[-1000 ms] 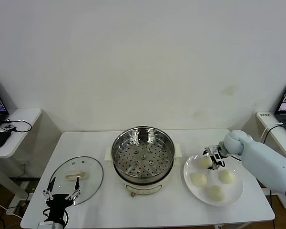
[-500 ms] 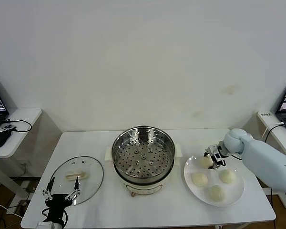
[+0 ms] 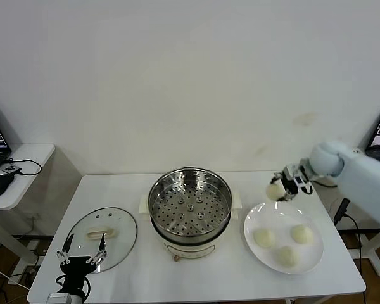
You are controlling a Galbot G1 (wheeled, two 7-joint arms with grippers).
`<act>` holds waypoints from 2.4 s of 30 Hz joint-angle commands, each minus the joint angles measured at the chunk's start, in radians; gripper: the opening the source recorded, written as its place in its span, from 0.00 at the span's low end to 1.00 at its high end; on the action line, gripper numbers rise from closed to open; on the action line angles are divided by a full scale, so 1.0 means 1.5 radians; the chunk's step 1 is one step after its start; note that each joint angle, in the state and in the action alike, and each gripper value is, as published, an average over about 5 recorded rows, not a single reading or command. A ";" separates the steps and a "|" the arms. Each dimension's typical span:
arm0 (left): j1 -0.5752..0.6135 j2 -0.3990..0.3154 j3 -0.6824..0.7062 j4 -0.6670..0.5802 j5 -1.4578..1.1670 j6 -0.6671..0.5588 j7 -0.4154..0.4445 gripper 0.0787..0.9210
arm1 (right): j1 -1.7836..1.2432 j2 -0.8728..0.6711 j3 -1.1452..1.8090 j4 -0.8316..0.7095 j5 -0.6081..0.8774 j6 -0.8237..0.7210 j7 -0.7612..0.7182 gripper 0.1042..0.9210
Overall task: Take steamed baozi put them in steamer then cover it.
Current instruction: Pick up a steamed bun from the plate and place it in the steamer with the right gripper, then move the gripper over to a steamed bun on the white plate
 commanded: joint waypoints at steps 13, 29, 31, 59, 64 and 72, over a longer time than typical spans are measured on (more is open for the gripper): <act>-0.005 0.016 -0.019 0.001 -0.017 0.001 0.002 0.88 | 0.196 0.264 -0.202 -0.004 0.088 0.111 0.061 0.68; -0.010 0.006 -0.033 0.004 -0.023 -0.001 0.003 0.88 | 0.101 0.380 -0.232 -0.119 -0.089 0.274 0.093 0.69; -0.010 0.006 -0.035 0.004 -0.023 -0.001 0.003 0.88 | 0.088 0.386 -0.229 -0.132 -0.103 0.287 0.098 0.69; -0.016 0.001 -0.029 0.008 -0.020 -0.001 0.002 0.88 | 0.158 0.341 -0.222 -0.092 -0.006 0.239 0.096 0.88; -0.015 0.007 -0.030 0.003 -0.023 0.003 0.002 0.88 | 0.257 0.218 -0.261 0.066 0.134 -0.040 0.042 0.88; -0.014 0.018 -0.031 -0.008 -0.025 0.005 0.002 0.88 | 0.298 0.035 -0.274 0.238 0.203 -0.258 0.021 0.88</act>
